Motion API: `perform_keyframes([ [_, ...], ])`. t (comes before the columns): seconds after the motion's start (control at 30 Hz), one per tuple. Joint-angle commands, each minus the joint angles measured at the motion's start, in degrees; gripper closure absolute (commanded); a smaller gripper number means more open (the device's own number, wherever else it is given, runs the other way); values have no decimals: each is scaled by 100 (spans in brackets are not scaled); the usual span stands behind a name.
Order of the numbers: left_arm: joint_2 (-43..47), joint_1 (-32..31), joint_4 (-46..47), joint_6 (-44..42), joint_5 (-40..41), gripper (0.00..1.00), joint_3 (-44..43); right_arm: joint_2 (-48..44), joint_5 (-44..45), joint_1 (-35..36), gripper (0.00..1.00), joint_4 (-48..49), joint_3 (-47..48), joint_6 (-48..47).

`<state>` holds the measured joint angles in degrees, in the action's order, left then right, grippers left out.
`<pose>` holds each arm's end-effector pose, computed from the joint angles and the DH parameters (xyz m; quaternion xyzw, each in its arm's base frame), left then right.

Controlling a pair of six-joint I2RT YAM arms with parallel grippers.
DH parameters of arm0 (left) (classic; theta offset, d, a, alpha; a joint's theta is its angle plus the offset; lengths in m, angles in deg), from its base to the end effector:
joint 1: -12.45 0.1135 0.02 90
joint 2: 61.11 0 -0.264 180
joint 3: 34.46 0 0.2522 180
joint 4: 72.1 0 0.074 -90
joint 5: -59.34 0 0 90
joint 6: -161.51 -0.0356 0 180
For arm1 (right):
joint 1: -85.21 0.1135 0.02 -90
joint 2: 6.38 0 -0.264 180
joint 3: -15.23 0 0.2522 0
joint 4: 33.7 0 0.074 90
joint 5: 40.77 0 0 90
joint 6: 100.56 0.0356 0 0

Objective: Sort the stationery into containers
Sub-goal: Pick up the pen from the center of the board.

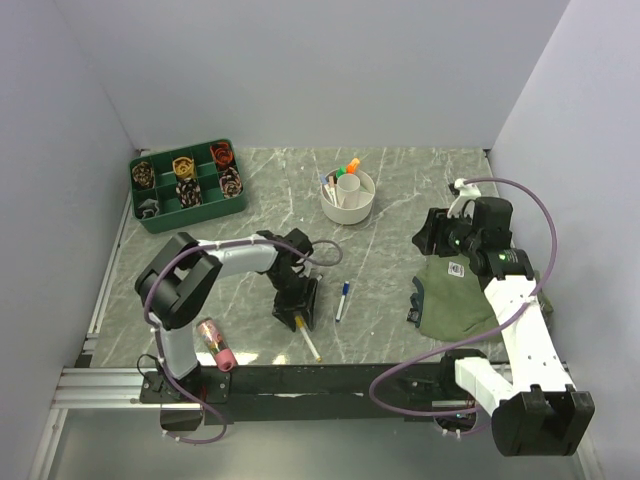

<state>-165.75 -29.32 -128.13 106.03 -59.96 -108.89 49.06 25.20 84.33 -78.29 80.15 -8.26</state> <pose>0.2208 -0.2205 0.1372 -0.0694 -0.9645 0.2184 0.1312 0.2063 0.0113 0.3112 -0.0718 0.8703 0.1903 0.4485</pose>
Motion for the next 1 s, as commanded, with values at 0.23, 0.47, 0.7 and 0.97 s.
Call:
perform_keyframes([
  [0.23, -725, -497, -265, 160, 1409, 57, -737, -7, -198, 27, 40, 16, 17, -169],
  [0.47, -953, -744, -291, 239, 1980, 68, -683, 2, -356, 27, 40, 138, 43, -240],
  [0.7, -1462, -1007, -362, 213, 2279, 63, -982, -191, -427, 27, 40, 183, 8, -239],
  [0.97, -1902, -1043, -353, 160, 2385, 83, -1026, -367, -418, 27, 40, 147, -79, -380],
])
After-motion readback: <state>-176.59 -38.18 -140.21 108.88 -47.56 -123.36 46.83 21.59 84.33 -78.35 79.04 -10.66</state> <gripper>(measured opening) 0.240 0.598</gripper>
